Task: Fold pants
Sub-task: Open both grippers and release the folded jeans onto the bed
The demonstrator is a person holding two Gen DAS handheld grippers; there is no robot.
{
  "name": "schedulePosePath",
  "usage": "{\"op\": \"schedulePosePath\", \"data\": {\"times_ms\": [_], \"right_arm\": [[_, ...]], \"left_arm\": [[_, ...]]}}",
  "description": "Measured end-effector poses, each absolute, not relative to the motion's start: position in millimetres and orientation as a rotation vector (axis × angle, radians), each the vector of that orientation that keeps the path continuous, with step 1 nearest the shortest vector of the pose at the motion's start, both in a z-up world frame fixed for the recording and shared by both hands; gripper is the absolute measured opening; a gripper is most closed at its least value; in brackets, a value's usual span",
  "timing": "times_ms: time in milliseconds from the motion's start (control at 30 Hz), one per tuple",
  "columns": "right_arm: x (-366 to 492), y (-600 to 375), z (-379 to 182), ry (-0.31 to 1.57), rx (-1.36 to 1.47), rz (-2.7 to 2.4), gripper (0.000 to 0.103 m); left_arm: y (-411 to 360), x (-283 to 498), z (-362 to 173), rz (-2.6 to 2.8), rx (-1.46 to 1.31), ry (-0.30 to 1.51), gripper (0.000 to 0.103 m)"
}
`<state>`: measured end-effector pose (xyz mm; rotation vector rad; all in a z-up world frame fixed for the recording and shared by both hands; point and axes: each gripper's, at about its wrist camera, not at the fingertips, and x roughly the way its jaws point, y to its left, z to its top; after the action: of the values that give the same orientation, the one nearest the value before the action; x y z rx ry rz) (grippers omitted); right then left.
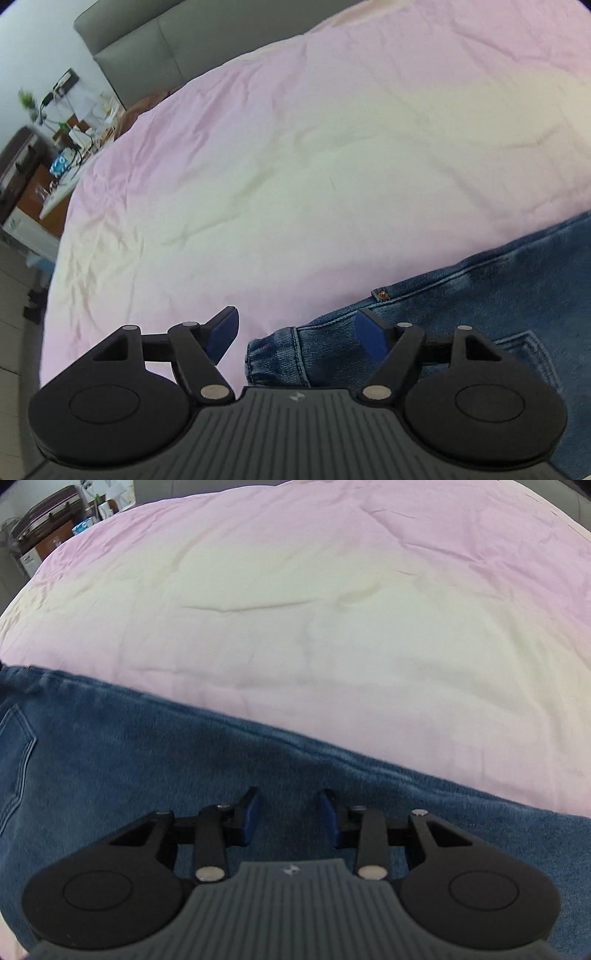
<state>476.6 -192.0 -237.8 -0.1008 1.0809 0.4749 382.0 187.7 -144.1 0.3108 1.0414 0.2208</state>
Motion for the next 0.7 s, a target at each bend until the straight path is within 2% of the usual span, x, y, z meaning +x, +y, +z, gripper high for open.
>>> {"op": "schedulePosePath", "data": {"times_ms": [200,333,500,700], "right_arm": [[489,-184,-236,1.079,-0.088,0.413,0.032],[475,-199,-219,1.054,-0.117,0.411,0.031],[442,-259,-200,1.039,-0.088,0.361,0.031],[391,-368,-187,1.038,-0.017,0.237,0.032]], "left_arm": [[159,350,-140,0.118,0.217,1.007,0.084],[126,321,-137,0.026,0.122,0.996,0.080],[80,274,-136,-0.138,0.024,1.016,0.070],[15,204,-154,-0.268,0.164,1.014,0.069]]}}
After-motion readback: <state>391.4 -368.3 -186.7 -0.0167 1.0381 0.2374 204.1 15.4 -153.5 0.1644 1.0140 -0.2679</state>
